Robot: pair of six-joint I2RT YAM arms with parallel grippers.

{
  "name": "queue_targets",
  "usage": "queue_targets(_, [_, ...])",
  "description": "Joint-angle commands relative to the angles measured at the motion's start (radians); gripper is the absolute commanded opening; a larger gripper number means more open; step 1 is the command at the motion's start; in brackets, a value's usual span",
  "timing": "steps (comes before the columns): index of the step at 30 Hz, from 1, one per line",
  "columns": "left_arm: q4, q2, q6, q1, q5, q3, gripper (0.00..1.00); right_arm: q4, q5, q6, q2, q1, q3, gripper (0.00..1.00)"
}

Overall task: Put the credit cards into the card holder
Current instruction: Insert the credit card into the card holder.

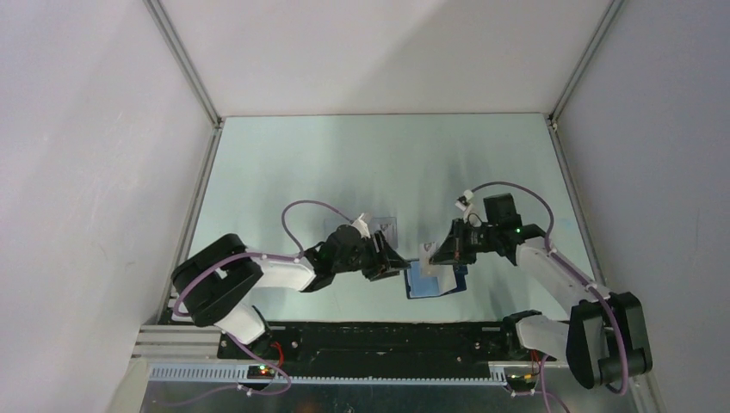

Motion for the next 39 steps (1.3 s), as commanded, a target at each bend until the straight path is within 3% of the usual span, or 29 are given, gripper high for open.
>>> queue_targets(1, [-0.166,-0.039,0.079,-0.021,-0.086,0.064,0.54,-0.145,0.254,-0.079,0.057,0.104,0.077,0.0])
queue_targets(3, [-0.254,-0.018,0.101,-0.031,-0.1,0.107,0.49,-0.162,0.333,-0.081,0.093,0.134,0.098,0.0])
queue_targets(12, [-0.433,0.083,0.165,-0.07,-0.146,0.237,0.29,-0.178,0.417,-0.066,0.106,0.139,0.099,0.0])
queue_targets(24, [-0.549,0.166,0.199,-0.085,-0.158,0.323,0.19,-0.154,0.447,-0.049,0.109,0.113,0.066,0.0])
queue_targets(39, [-0.588,0.186,0.208,-0.088,-0.151,0.352,0.07,-0.037,0.368,-0.074,0.183,0.086,0.03,0.0])
